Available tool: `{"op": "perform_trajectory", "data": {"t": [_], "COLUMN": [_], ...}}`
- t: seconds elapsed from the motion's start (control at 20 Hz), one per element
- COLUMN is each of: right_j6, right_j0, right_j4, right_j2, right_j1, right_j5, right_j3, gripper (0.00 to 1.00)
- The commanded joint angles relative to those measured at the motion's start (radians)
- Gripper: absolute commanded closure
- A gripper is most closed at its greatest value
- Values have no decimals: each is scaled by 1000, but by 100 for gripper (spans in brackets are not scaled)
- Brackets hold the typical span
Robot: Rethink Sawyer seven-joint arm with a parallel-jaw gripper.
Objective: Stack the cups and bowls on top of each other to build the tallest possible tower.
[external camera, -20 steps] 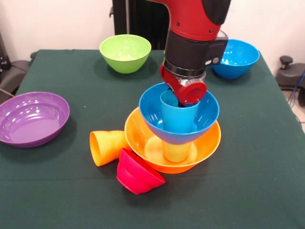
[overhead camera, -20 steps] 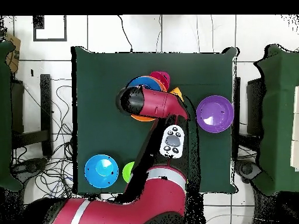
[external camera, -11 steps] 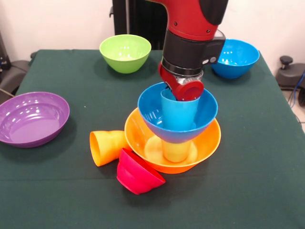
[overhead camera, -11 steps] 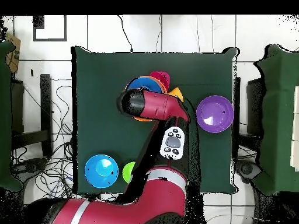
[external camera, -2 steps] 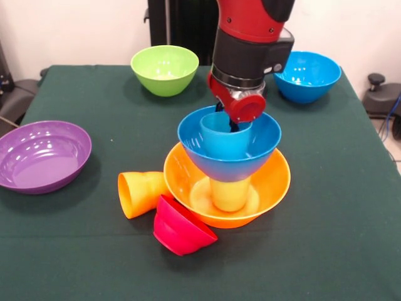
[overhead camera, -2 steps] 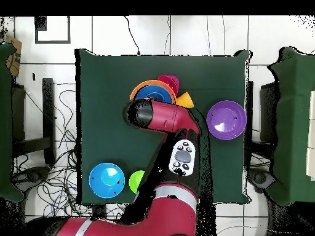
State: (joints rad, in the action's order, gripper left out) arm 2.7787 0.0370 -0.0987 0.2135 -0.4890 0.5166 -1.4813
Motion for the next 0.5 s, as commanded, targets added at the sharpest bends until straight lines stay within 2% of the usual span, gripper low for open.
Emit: {"op": "perform_trajectory", "data": {"t": [0.05, 0.5], "right_j6": [26, 39], "right_j0": [-16, -18], "right_j4": [12, 4], "right_j2": [-53, -54], "right_j1": [-33, -34], "right_j5": [51, 49], "right_j3": [-59, -46], "gripper": [0, 0]}}
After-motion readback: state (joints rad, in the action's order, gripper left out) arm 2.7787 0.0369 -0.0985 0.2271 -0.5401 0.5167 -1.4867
